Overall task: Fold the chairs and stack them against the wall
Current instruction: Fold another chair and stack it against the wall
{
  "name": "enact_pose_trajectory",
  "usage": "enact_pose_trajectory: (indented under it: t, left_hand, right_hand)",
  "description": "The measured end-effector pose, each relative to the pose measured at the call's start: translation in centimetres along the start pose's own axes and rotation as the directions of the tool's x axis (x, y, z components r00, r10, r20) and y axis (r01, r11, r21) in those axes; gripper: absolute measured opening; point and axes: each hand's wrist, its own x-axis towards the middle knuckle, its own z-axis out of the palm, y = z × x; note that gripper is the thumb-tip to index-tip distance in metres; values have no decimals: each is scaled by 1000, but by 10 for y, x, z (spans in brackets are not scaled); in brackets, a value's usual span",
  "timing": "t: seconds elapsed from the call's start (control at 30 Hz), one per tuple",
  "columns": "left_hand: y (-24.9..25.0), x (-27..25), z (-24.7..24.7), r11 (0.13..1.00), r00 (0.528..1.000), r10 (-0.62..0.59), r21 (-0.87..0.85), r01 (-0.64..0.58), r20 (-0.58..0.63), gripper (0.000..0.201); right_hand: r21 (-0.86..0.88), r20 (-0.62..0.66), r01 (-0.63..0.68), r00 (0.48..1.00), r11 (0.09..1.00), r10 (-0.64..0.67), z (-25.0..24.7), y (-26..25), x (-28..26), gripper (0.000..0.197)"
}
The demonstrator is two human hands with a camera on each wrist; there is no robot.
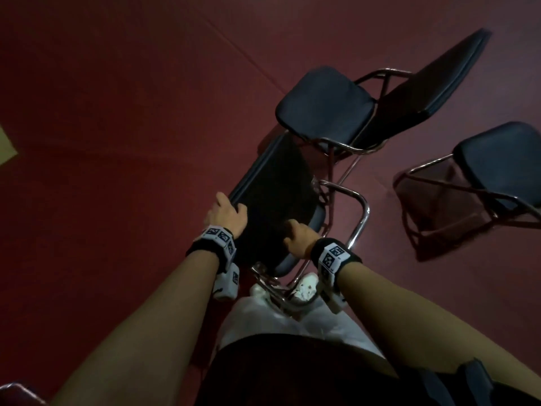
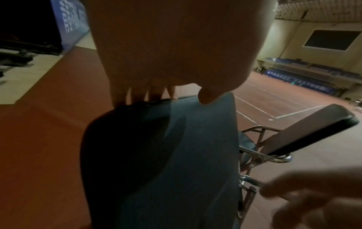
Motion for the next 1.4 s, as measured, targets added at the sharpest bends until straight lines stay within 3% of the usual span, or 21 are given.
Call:
enact_pose_trajectory:
  t: [0.07, 0.2, 0.23, 0.4, 0.47, 0.6, 0.77, 0.9, 0.97, 1.17, 1.3, 1.4]
  left_hand:
    - [-14, 24, 3, 996, 995, -76, 40, 78, -62, 53]
    - [-35, 63, -5, 996, 969, -85, -54, 75, -230, 49]
    - [-44, 86, -3, 994, 972, -93, -82, 76, -215, 49]
    - [-85, 154, -1, 984, 987, -155, -83, 157, 33, 59]
    - [-100, 197, -3, 983, 969, -173, -36, 181, 174, 65]
    - [-111, 232, -4, 986, 921, -153, -5, 166, 357, 66]
    - [-156, 292, 3, 987, 887, -159, 38, 159, 434, 76]
    - [-155, 313, 6, 974, 865, -223, 78, 211, 450, 82]
    - [-149, 322, 12, 963, 837, -269, 142, 229, 476, 87]
    - [-146, 339, 23, 955, 849, -295, 170, 244, 439, 87]
    - [-161, 351, 27, 941, 853, -331, 206, 268, 404, 87]
    - [-163, 355, 43, 947, 873, -296, 238, 216, 388, 85]
  right_hand:
    - [-34, 51, -44, 998, 998, 46, 4, 0, 24, 47]
    - [-13, 56, -108, 992, 994, 109, 7, 17, 35, 42]
    - [-15, 67, -160, 985, 987, 161, 11, 22, 44, 42]
    - [-29, 108, -320, 941, 947, 321, 26, 40, 52, 43]
    - [2, 91, -387, 918, 922, 386, 42, 25, 75, 42]
    - [61, 57, -480, 877, 875, 477, 55, 11, 90, 47]
    - [62, -19, -680, 731, 731, 682, 71, -6, 119, 47]
    - [90, -48, -768, 633, 634, 773, 64, 13, 112, 51]
    - [125, -50, -822, 555, 556, 831, 61, 26, 102, 53]
    - [283, -2, -840, 483, 464, 876, 68, 52, 93, 65]
    - [425, -3, -814, 437, 397, 899, 79, 55, 102, 82]
    - [474, -3, -814, 378, 334, 926, 99, 60, 103, 97]
